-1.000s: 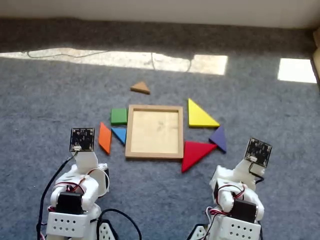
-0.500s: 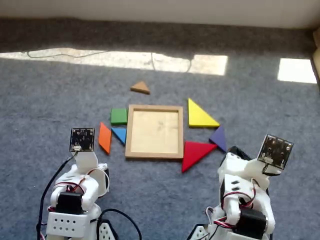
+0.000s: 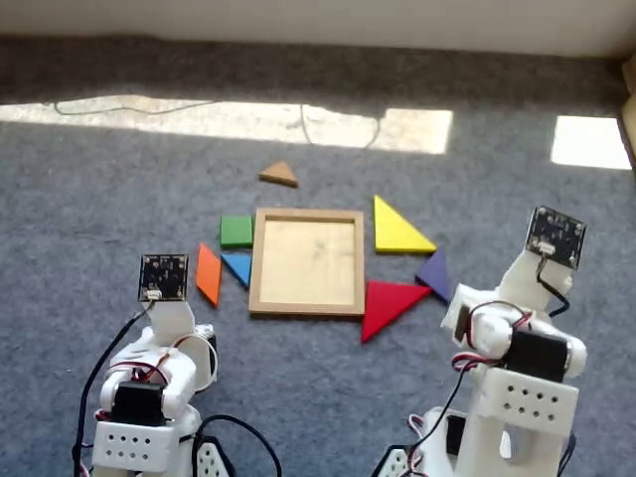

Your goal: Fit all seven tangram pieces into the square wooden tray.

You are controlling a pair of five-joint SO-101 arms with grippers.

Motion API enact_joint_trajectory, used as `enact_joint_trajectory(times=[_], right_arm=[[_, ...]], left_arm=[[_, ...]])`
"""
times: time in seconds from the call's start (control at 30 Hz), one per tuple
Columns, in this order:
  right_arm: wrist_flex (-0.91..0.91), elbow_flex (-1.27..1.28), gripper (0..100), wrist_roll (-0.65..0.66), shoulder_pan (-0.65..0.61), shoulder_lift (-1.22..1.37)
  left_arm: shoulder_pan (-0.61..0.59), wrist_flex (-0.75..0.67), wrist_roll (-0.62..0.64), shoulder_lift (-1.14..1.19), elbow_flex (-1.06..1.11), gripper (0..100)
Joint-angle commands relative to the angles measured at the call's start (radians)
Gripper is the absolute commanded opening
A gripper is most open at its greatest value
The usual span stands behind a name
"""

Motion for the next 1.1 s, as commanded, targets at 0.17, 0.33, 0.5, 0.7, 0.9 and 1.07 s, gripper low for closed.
enact_joint_trajectory(times=[0.17,0.33,0.5,0.7,0.9,1.07], right_arm=[[-0.056,-0.079,0.4,0.048,0.004,0.064],[-0.142,-0.013,0.4,0.339,-0.001,0.067],[-0.145,0.012,0.9,0.353,-0.124,0.067],[-0.196,0.010,23.5,0.227,-0.217,0.067],[-0.278,0.010,31.2,0.178,-0.252,0.068],[-0.294,0.002,31.2,0.175,-0.321,0.165]], left_arm=[[-0.002,0.005,-0.003,-0.035,0.021,0],[-0.002,0.005,-0.003,-0.035,0.021,0],[-0.002,0.005,-0.003,-0.035,0.021,0],[-0.002,0.005,-0.003,-0.035,0.021,0],[-0.002,0.005,-0.003,-0.035,0.021,0],[-0.002,0.005,-0.003,-0.035,0.021,0]])
